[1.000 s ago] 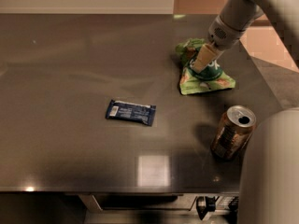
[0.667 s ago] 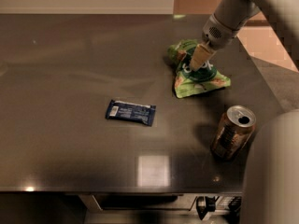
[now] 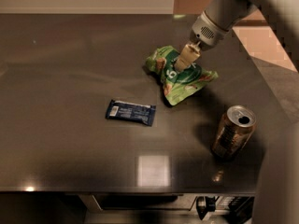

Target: Move green rice chip bag near rxbar blueberry

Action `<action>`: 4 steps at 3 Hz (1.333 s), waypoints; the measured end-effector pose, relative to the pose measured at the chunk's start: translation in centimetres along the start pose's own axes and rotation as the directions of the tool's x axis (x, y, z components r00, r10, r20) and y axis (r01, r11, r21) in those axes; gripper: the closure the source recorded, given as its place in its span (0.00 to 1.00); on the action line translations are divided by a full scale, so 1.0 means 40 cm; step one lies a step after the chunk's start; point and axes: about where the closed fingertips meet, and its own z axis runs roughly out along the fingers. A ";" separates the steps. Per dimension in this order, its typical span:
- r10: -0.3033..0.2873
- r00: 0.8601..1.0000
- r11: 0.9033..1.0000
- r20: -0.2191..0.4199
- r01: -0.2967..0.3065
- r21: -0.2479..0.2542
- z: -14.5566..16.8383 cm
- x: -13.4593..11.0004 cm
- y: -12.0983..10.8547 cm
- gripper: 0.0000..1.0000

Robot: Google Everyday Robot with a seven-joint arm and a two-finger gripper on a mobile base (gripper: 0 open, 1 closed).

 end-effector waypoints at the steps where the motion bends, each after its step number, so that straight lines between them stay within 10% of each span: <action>1: -0.097 0.994 0.992 0.053 0.100 -0.074 0.017 -0.034 0.070 1.00; 3: -0.235 0.961 0.949 0.146 0.259 -0.181 0.059 -0.078 0.158 0.60; 4: -0.235 0.960 0.949 0.151 0.260 -0.176 0.065 -0.085 0.155 0.36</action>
Offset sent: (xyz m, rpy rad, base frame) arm -0.0621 0.0691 0.0074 0.1952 -0.0043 0.3734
